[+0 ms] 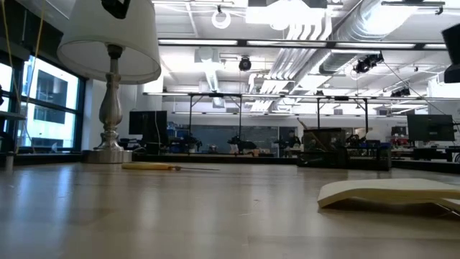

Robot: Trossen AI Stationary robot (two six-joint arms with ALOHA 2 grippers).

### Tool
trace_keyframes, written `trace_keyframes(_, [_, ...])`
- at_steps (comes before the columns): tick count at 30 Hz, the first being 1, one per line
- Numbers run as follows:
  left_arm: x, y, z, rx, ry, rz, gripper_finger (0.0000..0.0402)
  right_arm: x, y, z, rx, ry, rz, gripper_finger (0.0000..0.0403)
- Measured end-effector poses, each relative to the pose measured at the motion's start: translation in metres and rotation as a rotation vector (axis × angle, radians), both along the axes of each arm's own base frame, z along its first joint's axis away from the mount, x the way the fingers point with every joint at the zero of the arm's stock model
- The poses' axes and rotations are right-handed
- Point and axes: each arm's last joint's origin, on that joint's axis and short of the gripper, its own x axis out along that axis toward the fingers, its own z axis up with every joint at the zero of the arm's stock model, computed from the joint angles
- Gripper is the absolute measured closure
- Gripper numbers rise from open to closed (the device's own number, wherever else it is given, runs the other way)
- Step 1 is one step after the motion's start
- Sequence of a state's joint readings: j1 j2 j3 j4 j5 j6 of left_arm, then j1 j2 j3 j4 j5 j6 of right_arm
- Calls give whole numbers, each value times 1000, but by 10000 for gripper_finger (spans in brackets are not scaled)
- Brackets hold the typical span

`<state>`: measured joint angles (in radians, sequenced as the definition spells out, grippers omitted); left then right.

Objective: Pick and place office supplies into organizer
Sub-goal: Put the black binder clip into the mesh desk organizer

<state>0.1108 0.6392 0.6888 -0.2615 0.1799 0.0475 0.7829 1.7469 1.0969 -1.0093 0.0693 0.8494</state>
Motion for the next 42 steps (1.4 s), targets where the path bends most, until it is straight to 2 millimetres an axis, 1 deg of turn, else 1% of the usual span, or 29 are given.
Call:
trace_keyframes(4, [0,0,0,0,1,0,247,-6,0,0,-35,25,19,148])
trace_keyframes(10, [0,0,0,0,1,0,247,-7,4,0,-58,-28,43,148])
trace_keyframes(17, [0,0,0,0,1,0,247,-7,5,0,-61,-43,42,148])
trace_keyframes(23, [0,0,1,1,-6,0,247,-14,0,-17,-6,-11,33,148])
trace_keyframes(30, [0,0,2,26,-23,-5,247,-11,-1,-18,3,-29,47,148])
trace_keyframes(37, [0,0,2,21,-18,-4,247,-19,-5,-31,27,-31,10,148])
trace_keyframes(42, [0,0,2,21,-19,-4,247,-18,-4,-29,23,-45,15,148])
